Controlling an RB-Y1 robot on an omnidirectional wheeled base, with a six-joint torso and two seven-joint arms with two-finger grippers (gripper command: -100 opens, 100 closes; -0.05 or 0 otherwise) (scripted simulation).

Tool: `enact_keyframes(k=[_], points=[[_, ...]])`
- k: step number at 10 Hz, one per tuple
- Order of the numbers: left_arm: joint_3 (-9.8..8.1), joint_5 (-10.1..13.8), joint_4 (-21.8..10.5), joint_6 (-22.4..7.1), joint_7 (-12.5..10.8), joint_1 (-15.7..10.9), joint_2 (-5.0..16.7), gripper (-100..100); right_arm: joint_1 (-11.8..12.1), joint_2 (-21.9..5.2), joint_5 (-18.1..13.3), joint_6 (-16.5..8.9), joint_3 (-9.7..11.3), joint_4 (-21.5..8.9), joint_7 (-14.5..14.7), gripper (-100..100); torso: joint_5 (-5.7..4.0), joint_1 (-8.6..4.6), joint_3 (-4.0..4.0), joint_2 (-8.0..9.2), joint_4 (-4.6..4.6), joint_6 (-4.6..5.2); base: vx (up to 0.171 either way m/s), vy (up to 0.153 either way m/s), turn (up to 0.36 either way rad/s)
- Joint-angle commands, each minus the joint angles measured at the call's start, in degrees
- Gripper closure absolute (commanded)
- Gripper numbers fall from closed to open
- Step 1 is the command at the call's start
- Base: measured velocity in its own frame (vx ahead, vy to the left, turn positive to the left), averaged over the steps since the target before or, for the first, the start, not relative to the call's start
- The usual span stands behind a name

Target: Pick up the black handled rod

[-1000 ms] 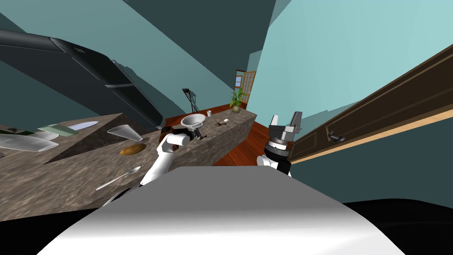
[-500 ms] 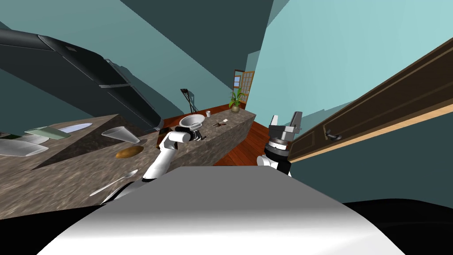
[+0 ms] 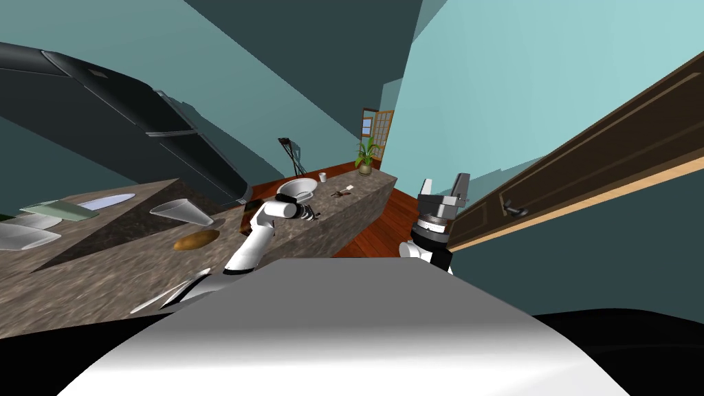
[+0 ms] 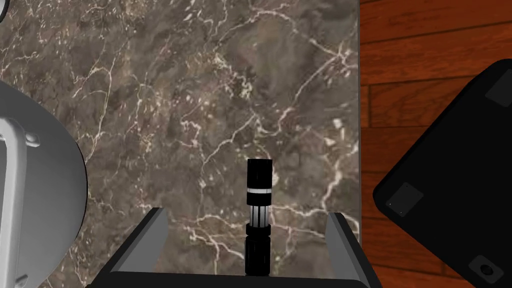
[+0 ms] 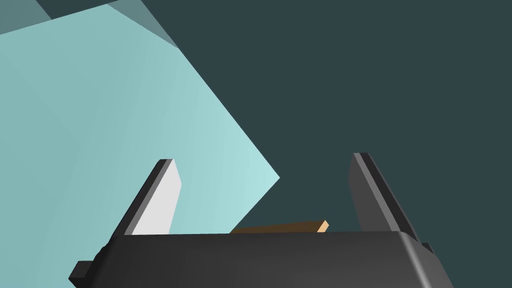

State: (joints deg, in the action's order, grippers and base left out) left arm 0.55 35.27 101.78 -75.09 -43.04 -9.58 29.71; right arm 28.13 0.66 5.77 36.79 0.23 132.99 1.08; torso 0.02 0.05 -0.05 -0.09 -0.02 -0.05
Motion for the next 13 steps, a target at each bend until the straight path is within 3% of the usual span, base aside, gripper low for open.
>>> enact_keyframes(k=[1, 4, 6, 7, 11, 13], points=[[0.21, 2.2, -1.8, -2.9, -1.4, -1.3, 0.7, -100, 0.0, 0.0, 0.0, 0.0, 0.0, 0.0, 0.0, 0, 0.00, 0.00, 0.00, 0.00, 0.00, 0.00, 0.016, 0.011, -0.041], [0.47, 3.9, -3.3, -5.6, -2.6, -2.4, 1.2, -100, 0.0, 0.0, 0.0, 0.0, 0.0, 0.0, 0.0, 0, 0.00, 0.02, -0.01, -0.01, 0.00, 0.01, 0.019, 0.017, -0.025], [0.93, 7.0, -6.0, -9.4, -4.6, -4.5, 2.2, -100, 0.0, 0.0, 0.0, 0.0, 0.0, 0.0, 0.0, 0, 0.00, 0.01, -0.01, -0.02, 0.00, 0.01, 0.028, 0.022, -0.042], [0.93, 7.0, -6.0, -9.9, -4.6, -4.5, 2.2, -100, 0.0, 0.0, 0.0, 0.0, 0.0, 0.0, 0.0, 0, 0.01, 0.05, -0.03, -0.06, -0.01, 0.00, 0.027, 0.025, -0.019], [1.56, 11.2, -9.6, -15.8, -7.5, -7.3, 3.7, -100, 0.0, 0.0, 0.0, 0.0, 0.0, 0.0, 0.0, 0, 0.01, 0.05, -0.03, -0.05, -0.01, 0.00, 0.030, 0.025, -0.035], [1.57, 11.3, -9.7, -15.9, -7.6, -7.3, 3.8, -100, 0.0, 0.0, 0.0, 0.0, 0.0, 0.0, 0.0, 0, 0.01, 0.03, -0.02, -0.01, -0.01, -0.01, 0.011, 0.011, -0.009]])
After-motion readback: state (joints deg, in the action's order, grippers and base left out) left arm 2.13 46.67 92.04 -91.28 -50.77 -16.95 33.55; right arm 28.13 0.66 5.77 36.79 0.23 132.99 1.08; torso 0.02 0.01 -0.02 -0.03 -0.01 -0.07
